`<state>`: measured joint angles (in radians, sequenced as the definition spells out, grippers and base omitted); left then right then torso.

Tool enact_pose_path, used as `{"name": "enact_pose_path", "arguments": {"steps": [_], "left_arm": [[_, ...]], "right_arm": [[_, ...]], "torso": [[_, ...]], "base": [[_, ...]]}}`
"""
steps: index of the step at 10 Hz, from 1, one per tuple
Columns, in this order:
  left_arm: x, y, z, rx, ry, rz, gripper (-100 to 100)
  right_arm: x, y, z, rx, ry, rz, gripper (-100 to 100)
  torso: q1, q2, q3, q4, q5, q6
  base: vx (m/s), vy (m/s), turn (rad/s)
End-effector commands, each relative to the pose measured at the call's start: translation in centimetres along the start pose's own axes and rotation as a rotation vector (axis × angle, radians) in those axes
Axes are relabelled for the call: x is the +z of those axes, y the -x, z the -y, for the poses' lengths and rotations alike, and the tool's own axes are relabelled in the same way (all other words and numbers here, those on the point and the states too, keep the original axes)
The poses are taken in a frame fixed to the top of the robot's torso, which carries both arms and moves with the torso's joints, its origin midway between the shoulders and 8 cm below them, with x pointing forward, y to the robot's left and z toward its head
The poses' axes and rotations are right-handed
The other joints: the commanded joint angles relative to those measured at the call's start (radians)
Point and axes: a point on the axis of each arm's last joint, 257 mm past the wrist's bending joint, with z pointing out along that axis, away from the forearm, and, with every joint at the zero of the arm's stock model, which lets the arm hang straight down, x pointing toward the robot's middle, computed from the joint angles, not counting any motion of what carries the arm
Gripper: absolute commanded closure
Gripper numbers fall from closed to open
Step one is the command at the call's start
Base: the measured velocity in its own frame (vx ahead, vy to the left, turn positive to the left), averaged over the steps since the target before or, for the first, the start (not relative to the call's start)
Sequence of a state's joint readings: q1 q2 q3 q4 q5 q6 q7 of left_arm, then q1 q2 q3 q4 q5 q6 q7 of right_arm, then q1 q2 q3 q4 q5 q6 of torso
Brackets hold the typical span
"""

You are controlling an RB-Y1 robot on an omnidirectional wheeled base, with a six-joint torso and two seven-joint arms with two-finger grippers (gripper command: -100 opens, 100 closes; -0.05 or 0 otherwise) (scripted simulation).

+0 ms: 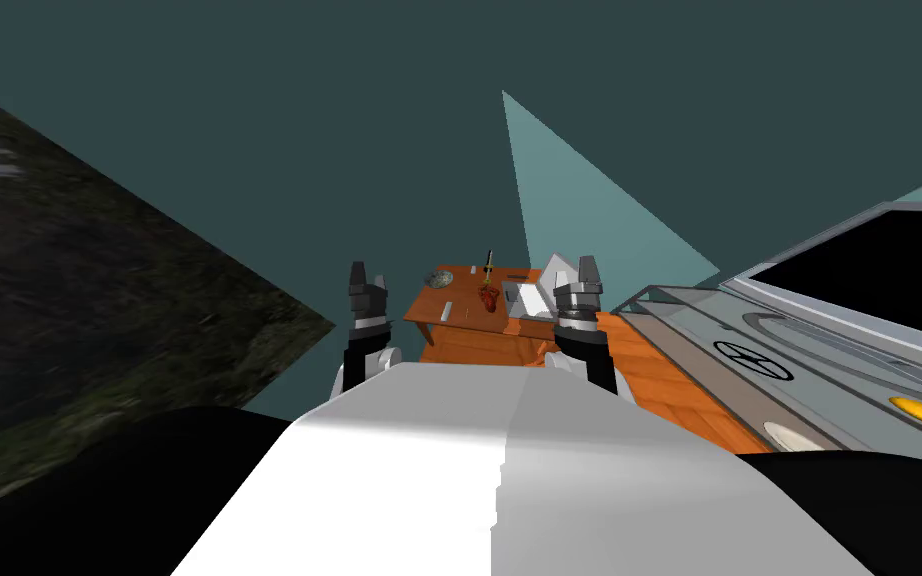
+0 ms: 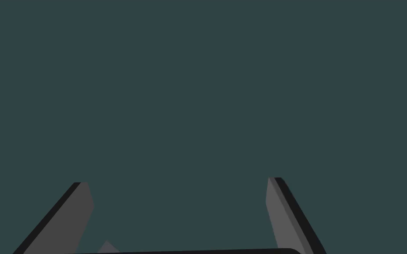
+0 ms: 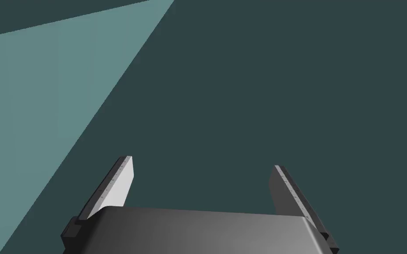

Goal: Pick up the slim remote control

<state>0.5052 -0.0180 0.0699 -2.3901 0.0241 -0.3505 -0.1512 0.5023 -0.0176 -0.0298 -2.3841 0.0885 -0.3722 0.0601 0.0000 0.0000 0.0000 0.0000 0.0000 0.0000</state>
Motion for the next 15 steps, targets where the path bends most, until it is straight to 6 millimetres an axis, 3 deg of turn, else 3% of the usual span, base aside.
{"name": "enact_pose_path", "arguments": {"steps": [1, 10, 15], "left_arm": [[-0.1, -0.3, -0.1, 0.037, -0.005, -0.031, -100], [-2.2, -1.0, -2.2, 0.352, -0.017, -0.187, -100], [-4.5, -0.8, -4.8, 0.587, -0.008, -0.287, -100]], "right_arm": [[0.0, 0.0, 0.0, 0.0, 0.0, 0.0, 0], [0.0, 0.0, 0.0, 0.0, 0.0, 0.0, 0], [0.0, 0.0, 0.0, 0.0, 0.0, 0.0, 0]], "torso": [[0.0, 0.0, 0.0, 0.0, 0.0, 0.0], [0.0, 0.004, 0.002, 0.001, 0.0, 0.0], [-0.001, 0.005, 0.003, 0.001, 0.0, 0.0]], "base": [[-0.023, -0.002, 0.217], [-0.071, 0.001, 0.39], [-0.064, 0.018, 0.448]]}}
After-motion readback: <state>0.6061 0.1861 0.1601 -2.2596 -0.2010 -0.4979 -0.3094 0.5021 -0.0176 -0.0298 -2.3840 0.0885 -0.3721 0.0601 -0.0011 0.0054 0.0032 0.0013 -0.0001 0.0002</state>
